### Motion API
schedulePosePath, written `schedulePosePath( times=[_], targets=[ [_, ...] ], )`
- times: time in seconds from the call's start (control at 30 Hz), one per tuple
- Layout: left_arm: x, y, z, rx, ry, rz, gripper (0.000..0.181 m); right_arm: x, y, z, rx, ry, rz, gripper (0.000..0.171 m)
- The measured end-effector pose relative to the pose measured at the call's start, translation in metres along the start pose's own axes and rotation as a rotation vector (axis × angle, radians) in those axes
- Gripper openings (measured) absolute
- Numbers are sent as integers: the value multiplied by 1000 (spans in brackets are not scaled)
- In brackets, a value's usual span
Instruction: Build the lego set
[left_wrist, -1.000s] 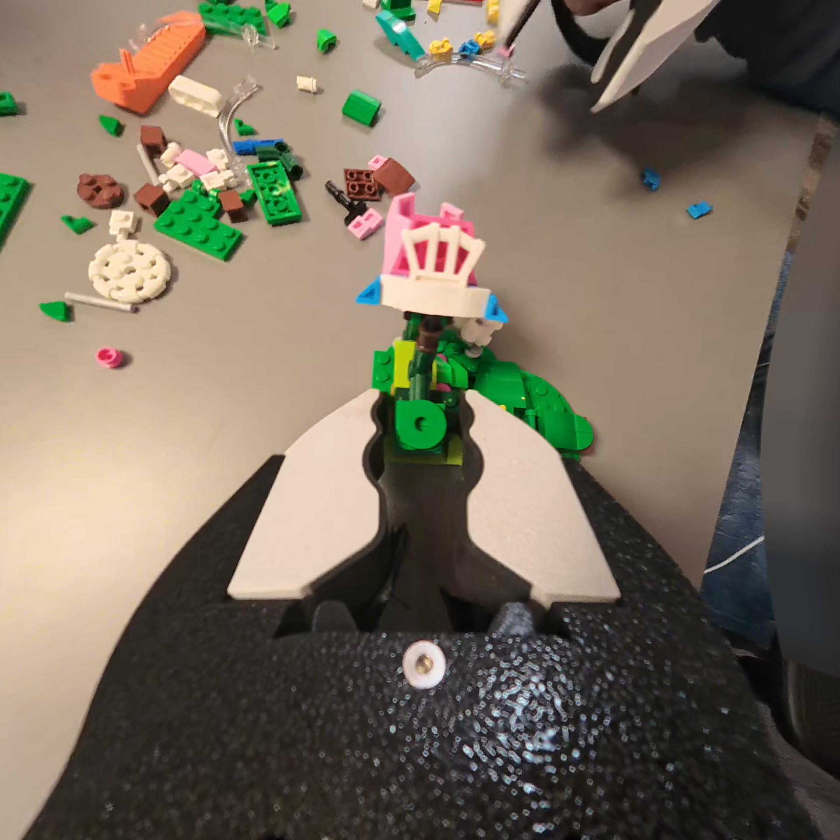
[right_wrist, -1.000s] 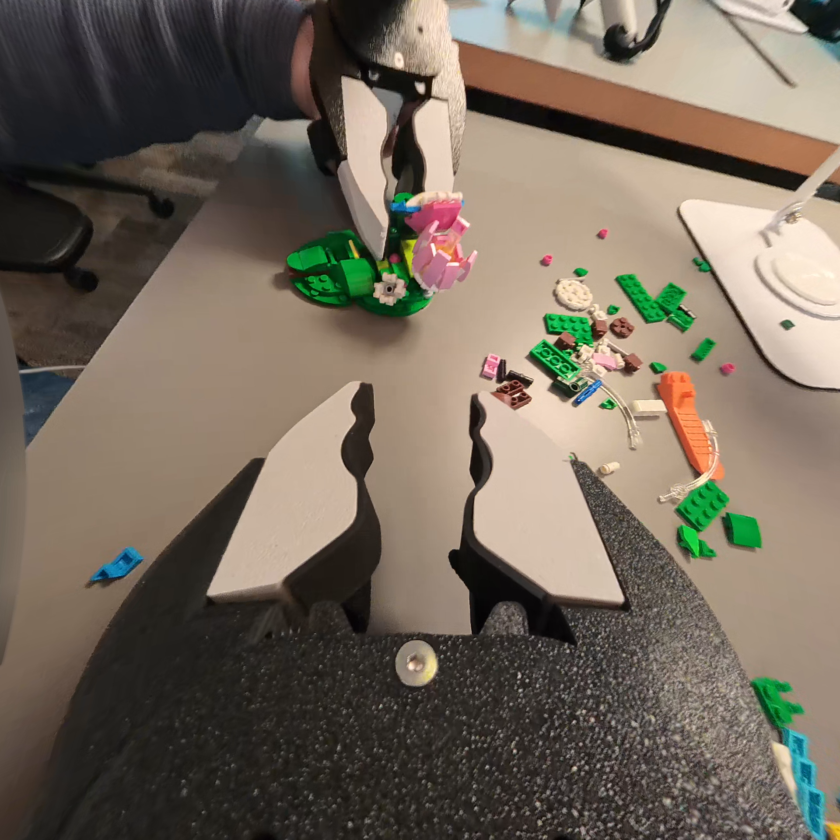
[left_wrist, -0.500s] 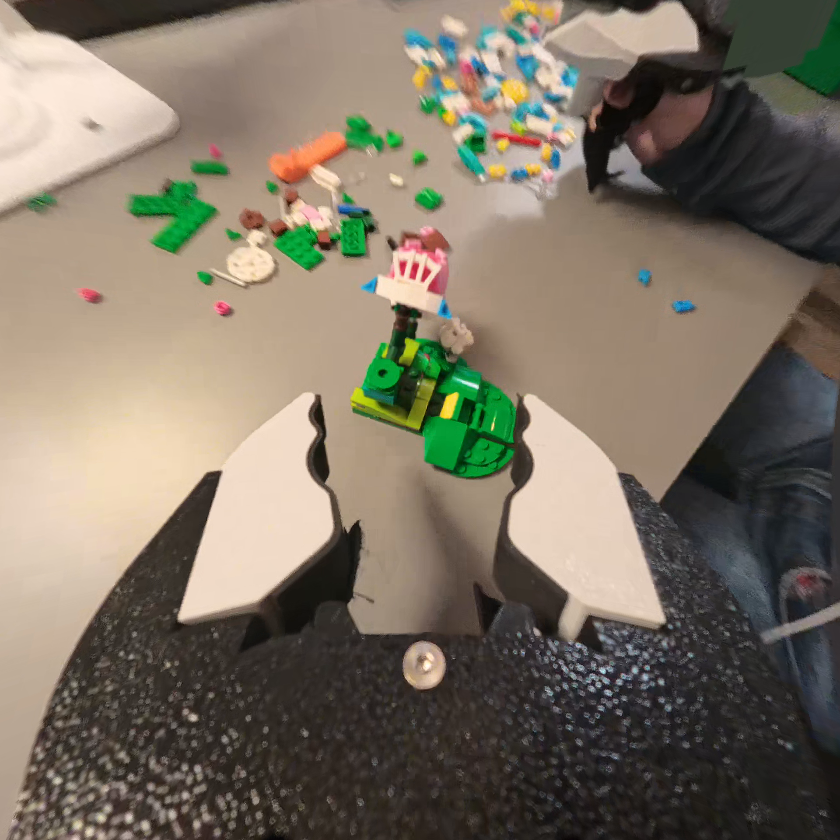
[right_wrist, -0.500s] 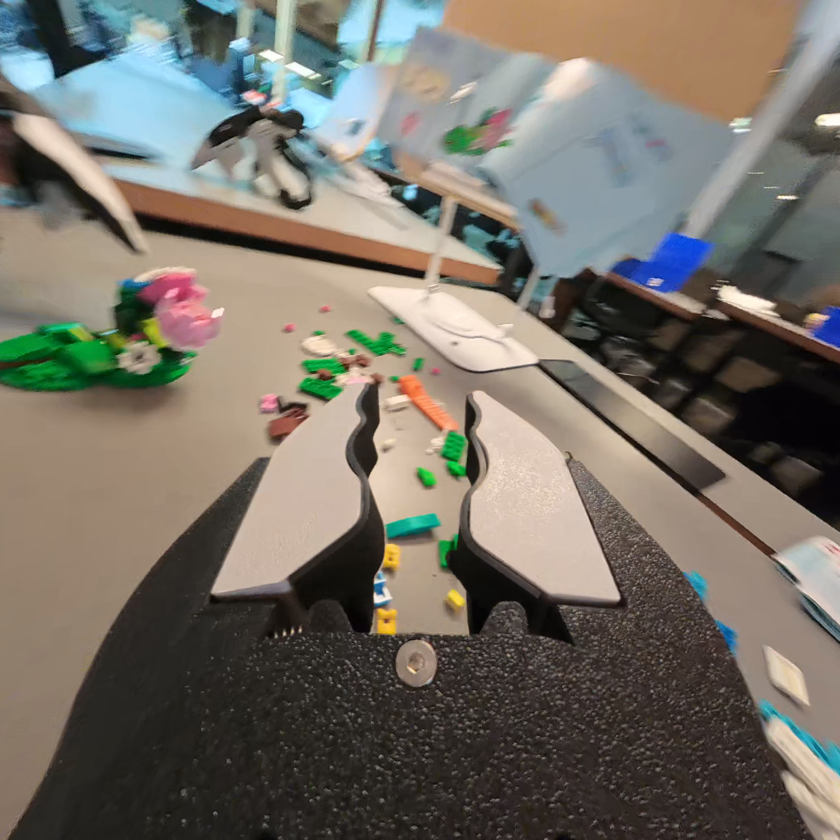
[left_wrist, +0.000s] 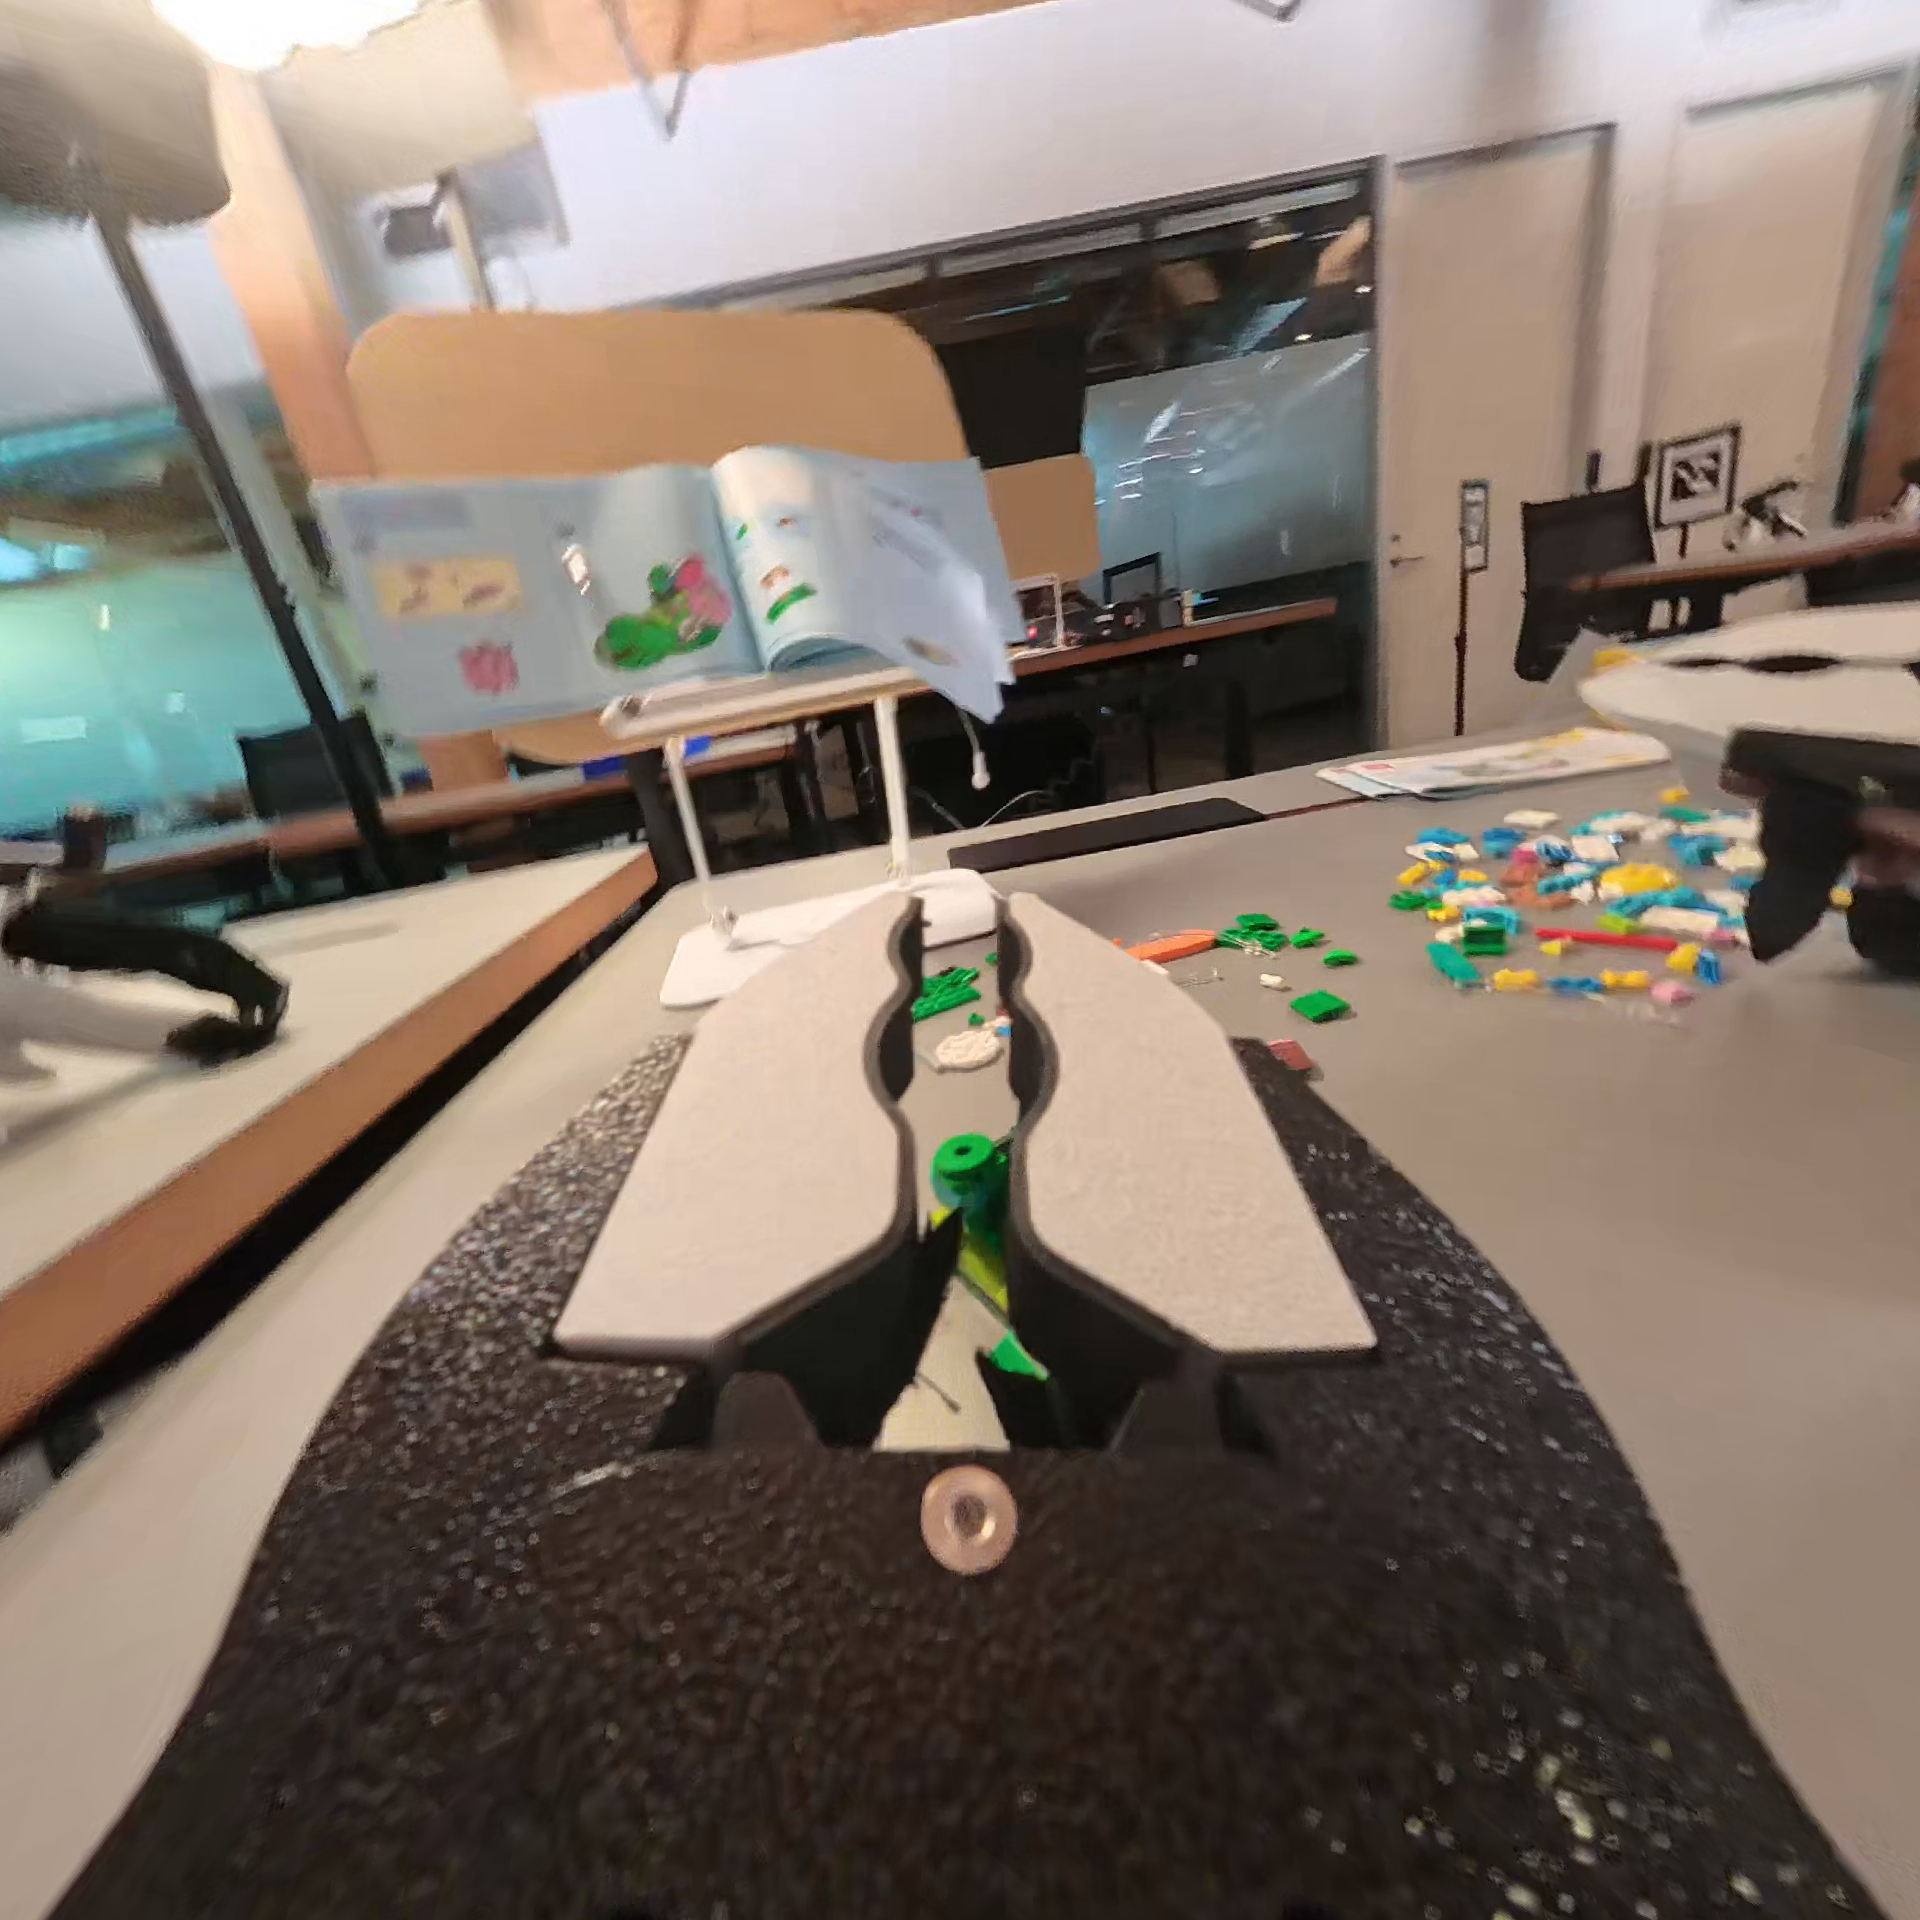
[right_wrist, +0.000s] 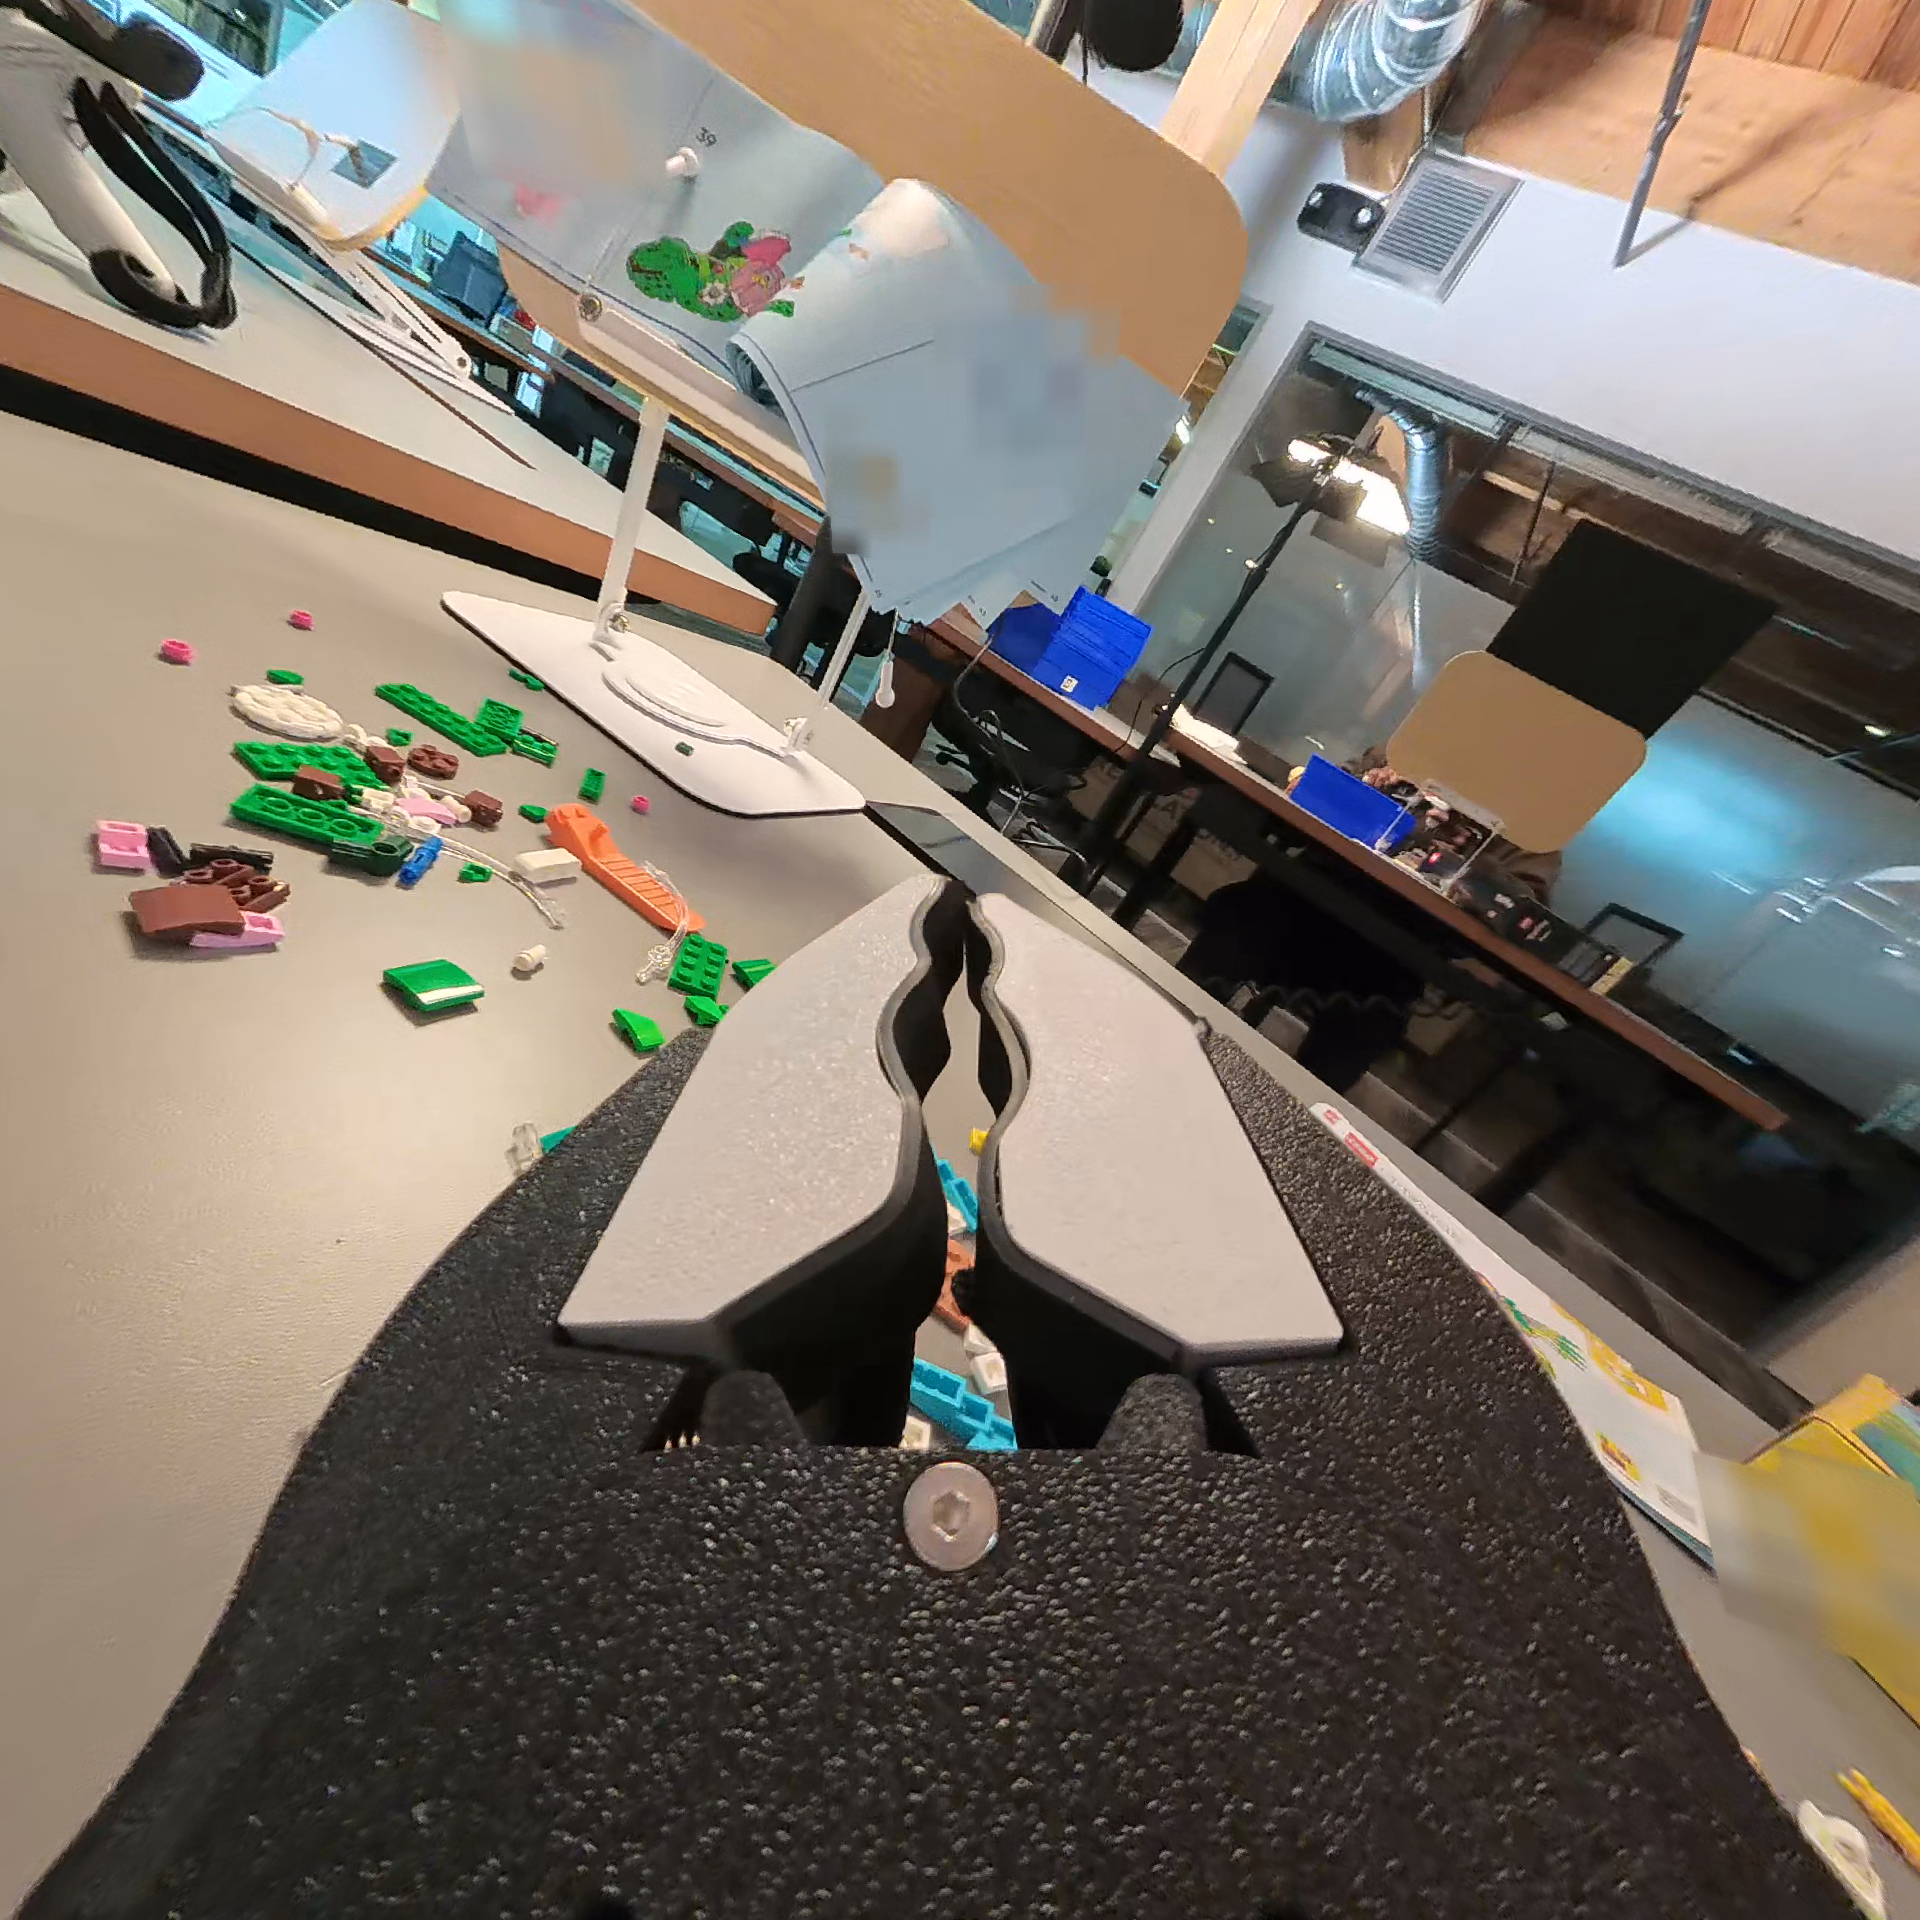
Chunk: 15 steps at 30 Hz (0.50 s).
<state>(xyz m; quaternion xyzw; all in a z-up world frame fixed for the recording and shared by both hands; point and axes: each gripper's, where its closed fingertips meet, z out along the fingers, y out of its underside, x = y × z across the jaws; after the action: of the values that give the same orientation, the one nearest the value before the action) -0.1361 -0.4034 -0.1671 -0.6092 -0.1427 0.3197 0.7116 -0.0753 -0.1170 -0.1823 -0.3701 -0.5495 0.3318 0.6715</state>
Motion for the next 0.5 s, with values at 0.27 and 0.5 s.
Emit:
schedulePosePath(
  times=[0.27, 0.5],
  targets=[
    [51, -6, -4, 98, 161, 242, 0, 7, 0, -4, 14, 35, -3, 0],
    [51, -10, -5, 125, 197, 149, 0, 11, -1, -6, 26, 47, -1, 0]
  ],
)
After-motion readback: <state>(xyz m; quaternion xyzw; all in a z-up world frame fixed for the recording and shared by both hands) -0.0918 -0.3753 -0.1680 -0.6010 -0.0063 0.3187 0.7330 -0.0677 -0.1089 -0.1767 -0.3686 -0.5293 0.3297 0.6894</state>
